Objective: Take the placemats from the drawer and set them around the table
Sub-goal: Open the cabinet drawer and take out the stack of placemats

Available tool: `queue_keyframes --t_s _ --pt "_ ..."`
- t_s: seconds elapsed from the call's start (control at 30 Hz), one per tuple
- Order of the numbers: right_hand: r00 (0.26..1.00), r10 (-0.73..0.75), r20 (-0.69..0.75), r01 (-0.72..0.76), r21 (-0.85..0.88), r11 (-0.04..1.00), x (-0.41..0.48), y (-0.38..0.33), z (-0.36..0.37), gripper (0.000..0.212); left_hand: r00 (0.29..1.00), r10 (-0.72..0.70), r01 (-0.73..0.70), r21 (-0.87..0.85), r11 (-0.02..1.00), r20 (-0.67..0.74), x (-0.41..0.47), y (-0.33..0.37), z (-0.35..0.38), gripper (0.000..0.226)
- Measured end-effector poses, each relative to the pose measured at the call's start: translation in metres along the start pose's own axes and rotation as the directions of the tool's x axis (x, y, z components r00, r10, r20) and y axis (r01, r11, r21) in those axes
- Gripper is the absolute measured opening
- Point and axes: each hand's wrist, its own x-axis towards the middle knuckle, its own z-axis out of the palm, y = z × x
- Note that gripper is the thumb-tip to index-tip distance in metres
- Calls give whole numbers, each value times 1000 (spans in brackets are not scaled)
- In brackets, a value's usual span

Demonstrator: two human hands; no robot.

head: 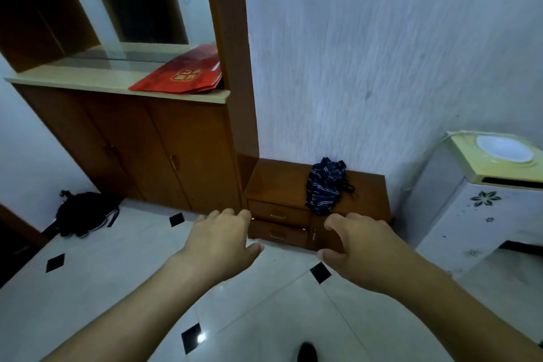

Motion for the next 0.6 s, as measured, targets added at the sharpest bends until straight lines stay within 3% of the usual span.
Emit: queue_keyframes --t_s 0.33,0.6 --pt "994 -45 98 40 49 998 232 80 47 33 996 -41 41 -1 999 84 232 -22 77 54" --pt "985 -30 172 6 135 991 387 132 98 43 987 -38 47 -53 997 157 373 -41 155 50"
